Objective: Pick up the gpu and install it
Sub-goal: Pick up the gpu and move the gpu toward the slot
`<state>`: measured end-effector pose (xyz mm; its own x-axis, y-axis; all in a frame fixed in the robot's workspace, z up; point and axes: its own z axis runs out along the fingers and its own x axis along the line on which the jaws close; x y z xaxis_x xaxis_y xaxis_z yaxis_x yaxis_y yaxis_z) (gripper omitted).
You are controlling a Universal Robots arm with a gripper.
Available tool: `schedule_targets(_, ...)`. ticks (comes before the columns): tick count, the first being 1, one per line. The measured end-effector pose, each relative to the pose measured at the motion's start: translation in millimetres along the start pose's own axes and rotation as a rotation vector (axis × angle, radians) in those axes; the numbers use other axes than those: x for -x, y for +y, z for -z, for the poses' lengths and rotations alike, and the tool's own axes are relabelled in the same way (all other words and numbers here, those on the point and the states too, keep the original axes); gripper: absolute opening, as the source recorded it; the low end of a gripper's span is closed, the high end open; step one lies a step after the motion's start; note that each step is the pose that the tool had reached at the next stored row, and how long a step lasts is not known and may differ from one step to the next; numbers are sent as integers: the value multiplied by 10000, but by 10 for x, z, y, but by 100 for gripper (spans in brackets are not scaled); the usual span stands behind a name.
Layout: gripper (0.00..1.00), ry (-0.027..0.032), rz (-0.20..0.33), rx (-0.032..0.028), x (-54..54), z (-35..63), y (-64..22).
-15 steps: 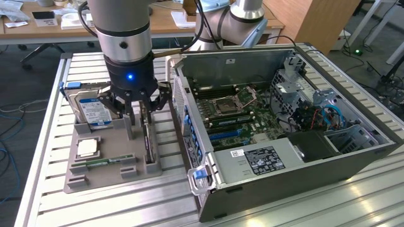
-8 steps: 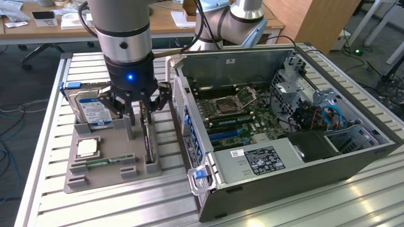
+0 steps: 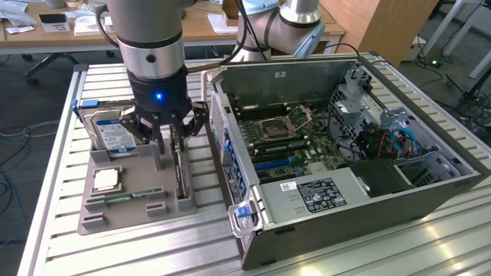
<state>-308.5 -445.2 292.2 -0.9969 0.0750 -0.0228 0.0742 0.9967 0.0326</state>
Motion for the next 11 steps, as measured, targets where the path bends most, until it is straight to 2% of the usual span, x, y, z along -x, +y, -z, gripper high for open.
schedule_targets(11, 42, 0, 1, -1, 14, -89, -2)
